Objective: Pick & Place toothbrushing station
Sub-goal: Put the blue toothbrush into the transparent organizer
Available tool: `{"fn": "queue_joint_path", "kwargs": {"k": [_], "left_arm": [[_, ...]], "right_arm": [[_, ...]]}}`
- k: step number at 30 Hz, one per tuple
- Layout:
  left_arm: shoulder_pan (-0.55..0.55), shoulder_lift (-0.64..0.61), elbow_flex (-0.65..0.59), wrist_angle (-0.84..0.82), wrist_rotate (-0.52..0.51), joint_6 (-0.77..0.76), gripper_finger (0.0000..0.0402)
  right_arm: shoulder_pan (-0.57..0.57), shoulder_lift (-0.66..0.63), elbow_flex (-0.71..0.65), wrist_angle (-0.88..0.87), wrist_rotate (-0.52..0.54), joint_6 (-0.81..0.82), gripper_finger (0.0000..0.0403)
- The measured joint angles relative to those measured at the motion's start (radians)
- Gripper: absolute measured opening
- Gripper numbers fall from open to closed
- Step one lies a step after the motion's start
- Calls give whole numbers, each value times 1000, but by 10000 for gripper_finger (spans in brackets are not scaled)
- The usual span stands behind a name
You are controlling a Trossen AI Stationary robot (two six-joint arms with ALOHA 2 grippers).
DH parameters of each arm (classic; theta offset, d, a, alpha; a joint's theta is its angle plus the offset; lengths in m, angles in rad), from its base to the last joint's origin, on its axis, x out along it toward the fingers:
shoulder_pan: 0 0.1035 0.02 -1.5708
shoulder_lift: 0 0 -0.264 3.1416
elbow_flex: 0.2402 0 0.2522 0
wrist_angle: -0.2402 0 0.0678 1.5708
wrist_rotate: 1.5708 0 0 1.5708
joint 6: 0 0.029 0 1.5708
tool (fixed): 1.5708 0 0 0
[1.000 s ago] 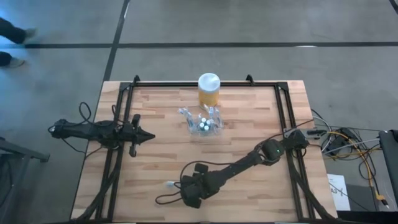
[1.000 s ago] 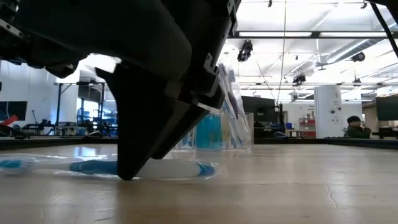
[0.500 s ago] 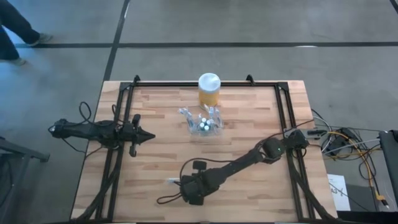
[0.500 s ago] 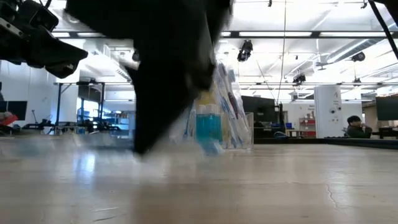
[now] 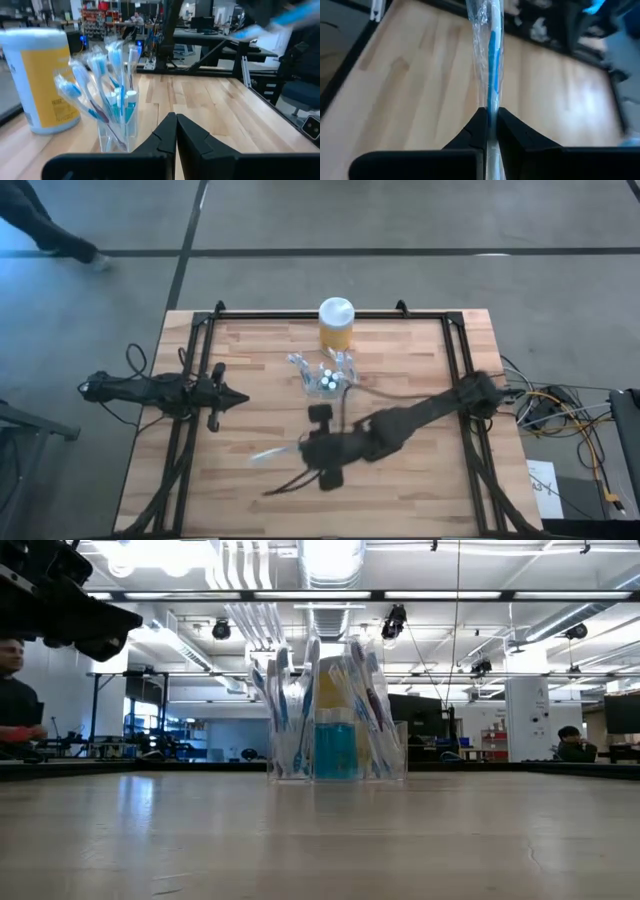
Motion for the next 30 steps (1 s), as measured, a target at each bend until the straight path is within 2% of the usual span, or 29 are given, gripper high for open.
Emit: {"fn": "queue_joint_path", "kwargs": {"k": [4,9,11,15,20,24,30], "left_arm": [[0,0,0,45,-6,74,14],[0,0,0,123,-85,101,29],[0,5,0,147,-87,125,46],[0,37,0,233,-108,134,92],[3,139,0,384,-121,182,152],[11,242,0,543,-131,220,192],[11,401,42,653,-119,219,240]], "right_arm": [[-68,-148,-221,158,-9,-79,18],[-175,-318,-592,743,-287,-188,18],[-214,-350,-718,932,-345,-192,18],[-281,-334,-885,1178,-345,-191,18],[-332,-262,-973,1487,-347,-119,18],[-348,-201,-995,1635,-347,-101,18],[-344,-148,-926,1631,-347,-100,18]]}}
